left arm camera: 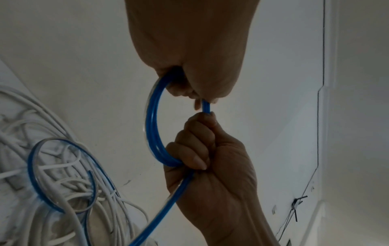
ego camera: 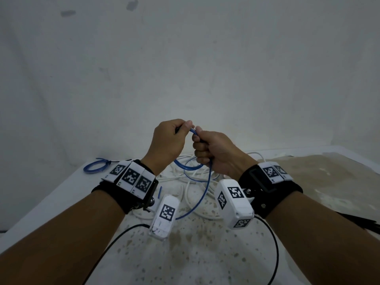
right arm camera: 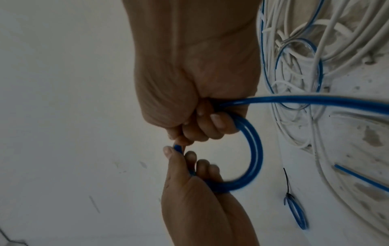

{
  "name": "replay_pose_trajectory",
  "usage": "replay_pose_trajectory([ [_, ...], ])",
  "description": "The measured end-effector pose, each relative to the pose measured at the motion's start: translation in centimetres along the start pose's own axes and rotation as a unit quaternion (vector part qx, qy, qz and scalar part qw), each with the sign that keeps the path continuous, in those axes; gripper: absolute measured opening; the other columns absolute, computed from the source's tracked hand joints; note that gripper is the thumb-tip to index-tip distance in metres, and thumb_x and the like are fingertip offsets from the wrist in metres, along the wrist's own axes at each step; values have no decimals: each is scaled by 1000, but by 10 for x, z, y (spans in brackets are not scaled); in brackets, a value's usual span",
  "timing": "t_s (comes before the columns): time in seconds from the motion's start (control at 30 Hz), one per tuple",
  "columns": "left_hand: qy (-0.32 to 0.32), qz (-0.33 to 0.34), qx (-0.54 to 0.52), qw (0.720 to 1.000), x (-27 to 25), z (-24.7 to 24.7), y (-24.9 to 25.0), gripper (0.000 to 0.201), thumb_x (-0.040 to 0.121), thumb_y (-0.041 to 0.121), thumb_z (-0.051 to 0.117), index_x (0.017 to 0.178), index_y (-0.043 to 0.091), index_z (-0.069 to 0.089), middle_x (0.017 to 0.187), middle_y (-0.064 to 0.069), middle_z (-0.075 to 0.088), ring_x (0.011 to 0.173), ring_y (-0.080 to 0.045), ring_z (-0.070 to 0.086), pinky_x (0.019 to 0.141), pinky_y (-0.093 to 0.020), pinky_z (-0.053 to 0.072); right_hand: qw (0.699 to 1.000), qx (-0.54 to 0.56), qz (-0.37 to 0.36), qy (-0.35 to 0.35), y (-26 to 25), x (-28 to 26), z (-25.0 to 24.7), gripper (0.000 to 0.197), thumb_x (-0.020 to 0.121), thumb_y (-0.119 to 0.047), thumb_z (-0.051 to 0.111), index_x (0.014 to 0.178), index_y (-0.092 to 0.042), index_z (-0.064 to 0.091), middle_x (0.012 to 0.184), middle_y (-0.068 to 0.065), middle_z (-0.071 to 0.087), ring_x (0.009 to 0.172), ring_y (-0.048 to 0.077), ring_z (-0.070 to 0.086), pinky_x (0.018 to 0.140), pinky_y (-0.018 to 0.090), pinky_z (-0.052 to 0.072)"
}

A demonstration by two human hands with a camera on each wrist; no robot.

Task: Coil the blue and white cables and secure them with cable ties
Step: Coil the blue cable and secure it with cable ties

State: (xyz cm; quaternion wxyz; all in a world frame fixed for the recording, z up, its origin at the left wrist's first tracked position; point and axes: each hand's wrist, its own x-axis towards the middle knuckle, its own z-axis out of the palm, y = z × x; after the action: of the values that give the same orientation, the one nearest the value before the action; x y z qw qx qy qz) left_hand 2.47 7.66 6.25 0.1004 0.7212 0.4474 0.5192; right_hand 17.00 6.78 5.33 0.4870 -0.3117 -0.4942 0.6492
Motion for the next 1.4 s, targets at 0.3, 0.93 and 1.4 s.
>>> replay_pose_trajectory([
  [0.3,-355,-272,26,894,-32,1,41,61,99,56,39,79,6,68,67,-7,69,50,-13,62,54,-23,51,949,201,-132,205,-11,12,-15,41,106,-38,37,73,-16,47,53,-6,29,41,10,22,40,23,26],
  [0.93,-6,-146,-246,958,-24,9,11,23,102,0,39,119,1,55,109,-12,69,85,-18,74,71,-23,58,968,231,-60,80,-2,0,-8,43,105,-39,37,71,-16,49,49,-7,28,41,9,19,42,21,25],
  [1.4,9,-132,-179,975,-8,2,8,24,104,11,38,110,15,61,99,-5,64,60,-6,62,68,-28,59,984,161,-49,63,6,3,1,41,105,-37,39,71,-16,48,49,-6,25,39,9,19,40,21,23],
])
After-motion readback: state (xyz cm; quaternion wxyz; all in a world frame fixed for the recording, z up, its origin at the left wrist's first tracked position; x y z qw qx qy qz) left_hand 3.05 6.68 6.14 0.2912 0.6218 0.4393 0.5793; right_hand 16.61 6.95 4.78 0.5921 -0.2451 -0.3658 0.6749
